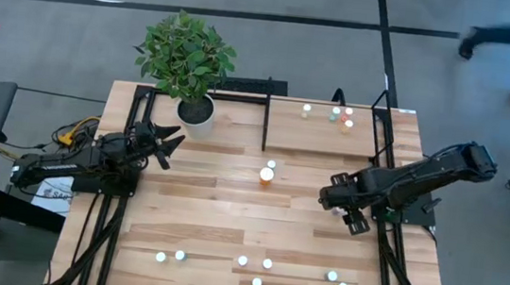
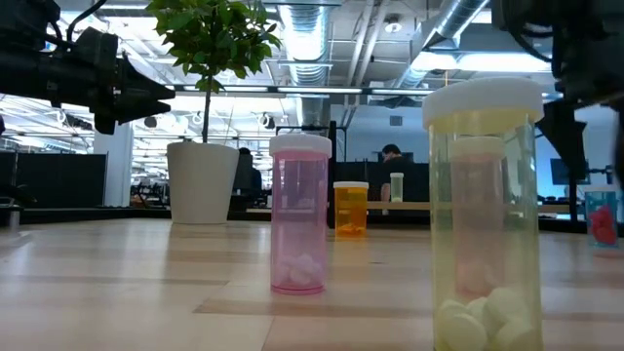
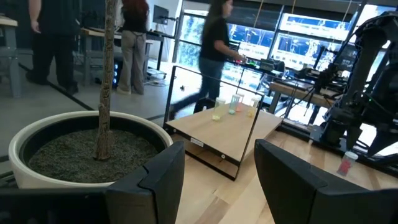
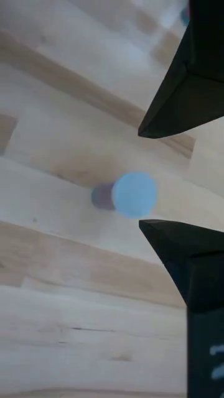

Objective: Pick and place medicine bottles onto shelf by color
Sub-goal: Put the blue bill bottle on the shelf, then put the bottom right blue pill bottle on the shelf

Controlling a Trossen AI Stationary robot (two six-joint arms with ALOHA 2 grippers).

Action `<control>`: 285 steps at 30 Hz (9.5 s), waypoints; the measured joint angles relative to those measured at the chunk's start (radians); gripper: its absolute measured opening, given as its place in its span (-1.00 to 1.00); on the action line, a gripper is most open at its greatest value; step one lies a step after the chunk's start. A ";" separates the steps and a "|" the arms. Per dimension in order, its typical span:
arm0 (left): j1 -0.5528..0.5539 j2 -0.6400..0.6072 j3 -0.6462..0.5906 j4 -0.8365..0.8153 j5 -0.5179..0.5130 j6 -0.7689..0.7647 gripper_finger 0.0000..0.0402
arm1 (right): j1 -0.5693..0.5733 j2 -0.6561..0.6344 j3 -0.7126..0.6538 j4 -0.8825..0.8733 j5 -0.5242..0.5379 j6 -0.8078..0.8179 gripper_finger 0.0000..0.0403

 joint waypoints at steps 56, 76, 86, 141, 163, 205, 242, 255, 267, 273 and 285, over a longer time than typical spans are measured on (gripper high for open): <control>0.000 0.000 0.000 0.000 0.000 0.000 -0.10 | -0.158 -0.003 -0.099 0.189 0.030 -0.189 -0.33; 0.000 0.000 0.000 0.000 0.000 0.000 -0.10 | -0.680 -0.003 0.138 -0.073 -0.010 -0.760 -0.32; 0.000 0.000 0.000 0.000 0.000 0.000 -0.10 | -0.975 -0.003 0.168 -0.113 -0.029 -1.049 -0.30; 0.000 0.000 0.000 0.000 0.000 0.000 -0.10 | -1.042 0.323 0.426 -0.125 0.022 -1.411 -0.27; 0.000 0.000 0.000 0.000 0.000 0.000 -0.10 | -1.084 0.524 0.599 -0.094 0.036 -1.505 -0.23; 0.000 0.000 0.000 0.000 0.000 0.000 -0.10 | -1.054 0.365 0.735 -0.204 0.080 -1.549 0.24; 0.000 0.000 0.000 0.000 0.000 0.000 -0.10 | -0.479 -0.033 0.322 -0.371 -0.076 -1.100 0.23; 0.000 0.000 0.000 0.000 0.000 0.000 -0.10 | 0.215 -0.074 0.114 -0.036 -0.159 -0.496 0.23; 0.000 0.000 0.000 0.000 0.000 0.000 -0.10 | 0.444 0.104 0.114 0.186 -0.073 -0.554 0.23; 0.000 0.000 0.000 0.000 0.000 0.000 -0.10 | 0.475 0.123 0.114 0.278 -0.073 -0.543 0.23; 0.000 0.000 0.000 0.000 0.000 0.000 -0.10 | 0.498 0.146 0.115 0.353 -0.081 -0.561 0.23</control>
